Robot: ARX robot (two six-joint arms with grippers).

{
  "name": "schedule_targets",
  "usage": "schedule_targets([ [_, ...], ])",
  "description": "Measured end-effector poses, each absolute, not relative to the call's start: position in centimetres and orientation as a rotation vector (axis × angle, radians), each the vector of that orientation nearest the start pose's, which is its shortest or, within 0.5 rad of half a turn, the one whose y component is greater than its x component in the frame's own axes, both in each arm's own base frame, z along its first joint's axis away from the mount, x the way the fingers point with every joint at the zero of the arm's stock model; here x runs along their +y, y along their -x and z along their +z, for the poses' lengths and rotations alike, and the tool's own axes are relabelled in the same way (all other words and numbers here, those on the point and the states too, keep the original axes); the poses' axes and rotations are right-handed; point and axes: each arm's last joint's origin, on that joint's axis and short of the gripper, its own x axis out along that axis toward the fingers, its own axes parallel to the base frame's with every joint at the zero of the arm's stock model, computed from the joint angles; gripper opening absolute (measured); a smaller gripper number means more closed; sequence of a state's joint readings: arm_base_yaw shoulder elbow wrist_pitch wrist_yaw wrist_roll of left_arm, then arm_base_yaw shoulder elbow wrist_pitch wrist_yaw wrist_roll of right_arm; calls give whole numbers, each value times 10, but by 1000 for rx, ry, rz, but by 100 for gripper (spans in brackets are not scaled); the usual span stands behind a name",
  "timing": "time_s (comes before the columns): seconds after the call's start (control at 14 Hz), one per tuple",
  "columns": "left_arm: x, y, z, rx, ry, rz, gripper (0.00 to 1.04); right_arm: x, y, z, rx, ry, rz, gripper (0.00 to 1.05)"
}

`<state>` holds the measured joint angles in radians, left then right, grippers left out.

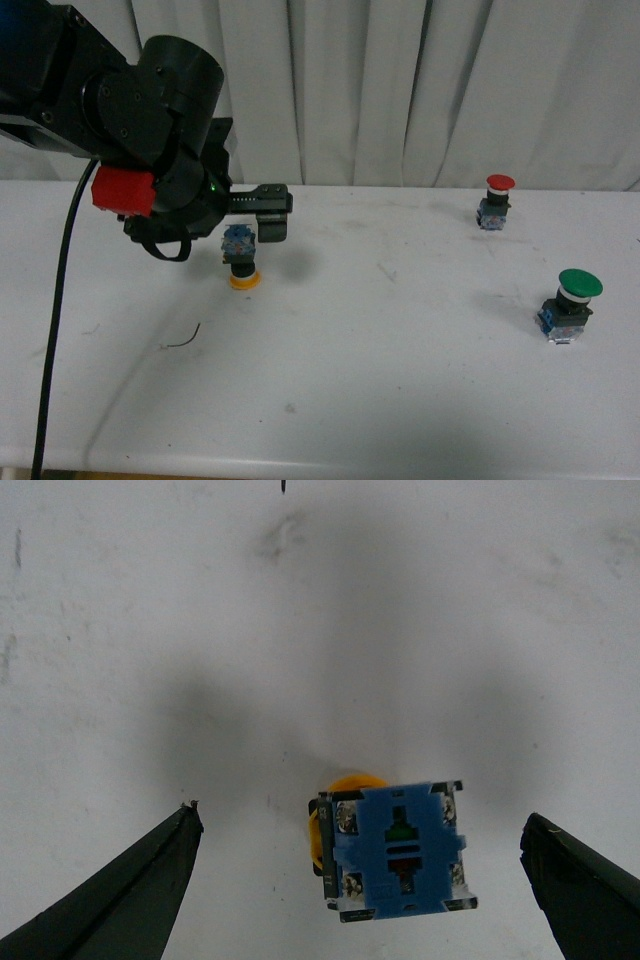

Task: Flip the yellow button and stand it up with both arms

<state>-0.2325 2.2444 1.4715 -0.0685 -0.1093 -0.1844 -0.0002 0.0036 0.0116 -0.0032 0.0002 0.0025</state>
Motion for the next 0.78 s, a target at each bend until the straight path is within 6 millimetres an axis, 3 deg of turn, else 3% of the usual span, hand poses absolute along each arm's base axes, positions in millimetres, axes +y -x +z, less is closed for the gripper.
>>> schedule_targets([
  [0.36, -107, -458, 105, 840, 21, -30, 98, 0, -97, 167, -5, -2, 0, 98],
  [0.43, -109, -458, 106, 834, 21, -39, 94, 0, -97, 167, -5, -2, -1, 98],
  [0.71, -117, -456, 105, 846, 11, -54, 43, 0, -97, 167, -5, -2, 0, 98],
  [0.78, -118, -456, 106, 845, 11, -55, 36, 0, -97, 167, -5, -2, 0, 98],
])
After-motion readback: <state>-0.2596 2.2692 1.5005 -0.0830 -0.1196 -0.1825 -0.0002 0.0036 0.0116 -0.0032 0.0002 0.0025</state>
